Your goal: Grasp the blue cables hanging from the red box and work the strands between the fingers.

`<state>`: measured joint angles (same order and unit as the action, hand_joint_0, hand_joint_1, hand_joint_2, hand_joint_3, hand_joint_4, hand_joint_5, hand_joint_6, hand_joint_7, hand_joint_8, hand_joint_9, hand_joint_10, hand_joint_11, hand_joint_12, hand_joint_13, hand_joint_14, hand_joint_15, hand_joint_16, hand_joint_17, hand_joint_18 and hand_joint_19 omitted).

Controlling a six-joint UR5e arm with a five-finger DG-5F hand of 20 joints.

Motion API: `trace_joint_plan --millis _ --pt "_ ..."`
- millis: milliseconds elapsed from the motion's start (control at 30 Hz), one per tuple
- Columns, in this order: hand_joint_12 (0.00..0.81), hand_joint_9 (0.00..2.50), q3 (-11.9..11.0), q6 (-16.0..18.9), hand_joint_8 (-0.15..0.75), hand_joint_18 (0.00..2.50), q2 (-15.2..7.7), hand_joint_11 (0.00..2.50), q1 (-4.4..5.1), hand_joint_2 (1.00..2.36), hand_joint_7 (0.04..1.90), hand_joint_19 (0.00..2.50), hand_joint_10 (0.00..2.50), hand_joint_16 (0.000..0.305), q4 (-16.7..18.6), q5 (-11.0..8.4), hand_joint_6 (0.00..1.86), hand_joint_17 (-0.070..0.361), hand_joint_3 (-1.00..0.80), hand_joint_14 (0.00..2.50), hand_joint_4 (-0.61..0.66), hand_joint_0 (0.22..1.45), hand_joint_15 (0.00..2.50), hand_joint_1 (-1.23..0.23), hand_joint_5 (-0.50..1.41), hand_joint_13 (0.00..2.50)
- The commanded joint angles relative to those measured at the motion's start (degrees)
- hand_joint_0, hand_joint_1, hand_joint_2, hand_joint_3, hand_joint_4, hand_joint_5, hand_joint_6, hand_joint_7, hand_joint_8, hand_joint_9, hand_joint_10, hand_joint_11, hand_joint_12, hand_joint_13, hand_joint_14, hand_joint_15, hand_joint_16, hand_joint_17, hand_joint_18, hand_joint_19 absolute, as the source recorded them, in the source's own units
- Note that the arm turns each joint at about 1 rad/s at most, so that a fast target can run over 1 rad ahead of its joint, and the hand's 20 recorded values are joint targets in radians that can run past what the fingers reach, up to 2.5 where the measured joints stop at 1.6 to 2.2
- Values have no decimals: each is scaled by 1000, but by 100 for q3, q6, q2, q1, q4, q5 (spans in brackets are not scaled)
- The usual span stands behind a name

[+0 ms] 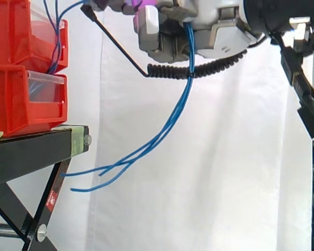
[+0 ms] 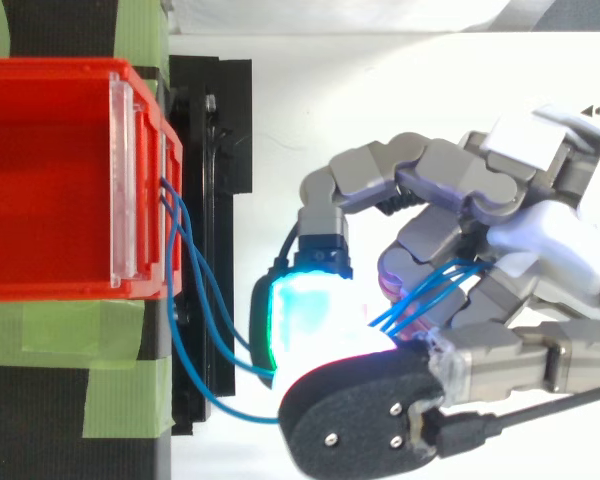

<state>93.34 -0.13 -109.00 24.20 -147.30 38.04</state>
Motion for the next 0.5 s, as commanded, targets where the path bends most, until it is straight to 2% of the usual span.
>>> trace_joint_plan --millis 0,133,233,300,333,367,467 --pt "556 1749 158 -5 508 2296 -7 2500 14 1017 1355 713 2500 195 280 -112 1410 146 139 2500 285 843 1780 -570 45 1850" --pt "556 1749 150 -14 508 2296 2 2500 14 1017 1357 713 2500 195 193 -121 1408 146 147 2500 283 841 1780 -570 45 1850" --pt "556 1749 150 -189 508 2296 2 2500 23 1018 1359 713 2500 195 34 -121 1408 146 135 2500 283 843 1780 -571 45 1850" --pt "556 1749 150 -541 508 2296 2 2500 32 1017 1360 713 2500 195 -62 -104 1407 146 139 2500 283 842 1780 -571 45 1850" --pt "556 1749 150 -831 508 2296 2 2500 6 1017 1358 713 2500 195 -71 -95 1407 146 139 2500 283 842 1780 -571 45 1850" --pt "556 1749 150 -831 508 2296 2 2500 6 1017 1359 713 2500 195 -71 -95 1407 146 138 2500 283 842 1780 -571 45 1850" --pt "556 1749 53 -1376 508 2296 11 2500 -12 1017 1359 713 2500 195 -106 -33 1409 146 138 2500 282 842 1780 -571 44 1850"
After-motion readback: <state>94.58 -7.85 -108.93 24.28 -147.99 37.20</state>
